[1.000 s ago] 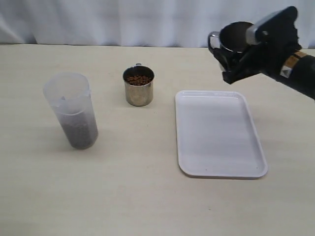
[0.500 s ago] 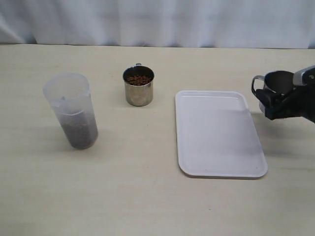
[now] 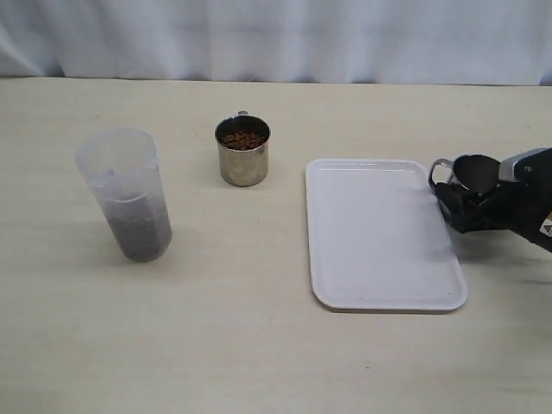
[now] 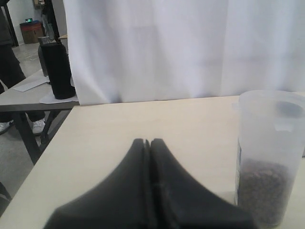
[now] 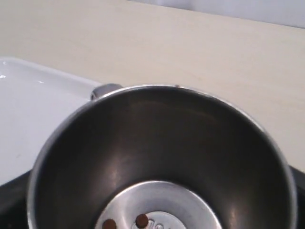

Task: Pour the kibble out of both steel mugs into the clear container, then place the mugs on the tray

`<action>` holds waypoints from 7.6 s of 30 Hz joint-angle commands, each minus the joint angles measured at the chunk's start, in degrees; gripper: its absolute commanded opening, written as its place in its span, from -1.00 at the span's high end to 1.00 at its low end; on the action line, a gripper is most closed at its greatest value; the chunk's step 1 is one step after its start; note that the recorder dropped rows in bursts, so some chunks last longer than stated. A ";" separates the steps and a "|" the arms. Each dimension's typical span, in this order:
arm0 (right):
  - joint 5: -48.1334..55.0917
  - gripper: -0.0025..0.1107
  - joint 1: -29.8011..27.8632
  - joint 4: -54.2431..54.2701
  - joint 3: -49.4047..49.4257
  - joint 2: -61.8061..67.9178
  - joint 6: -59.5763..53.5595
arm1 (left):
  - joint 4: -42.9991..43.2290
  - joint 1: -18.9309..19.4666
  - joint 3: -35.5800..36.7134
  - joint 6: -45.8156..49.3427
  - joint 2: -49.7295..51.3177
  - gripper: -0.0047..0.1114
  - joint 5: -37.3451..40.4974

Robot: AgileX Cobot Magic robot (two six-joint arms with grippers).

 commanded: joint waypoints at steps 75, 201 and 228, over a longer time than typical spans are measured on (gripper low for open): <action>53.09 0.87 -0.49 23.61 37.12 -107.24 29.67 | -0.19 -0.06 0.20 -0.08 -0.14 0.92 -0.46; 74.66 0.87 16.11 42.69 37.12 -123.17 -1.45 | -11.43 -37.00 0.20 0.08 23.57 0.92 -25.34; 74.66 0.87 16.11 42.69 37.12 -123.17 -1.45 | -15.50 -43.28 -47.06 5.93 101.70 -0.57 -30.48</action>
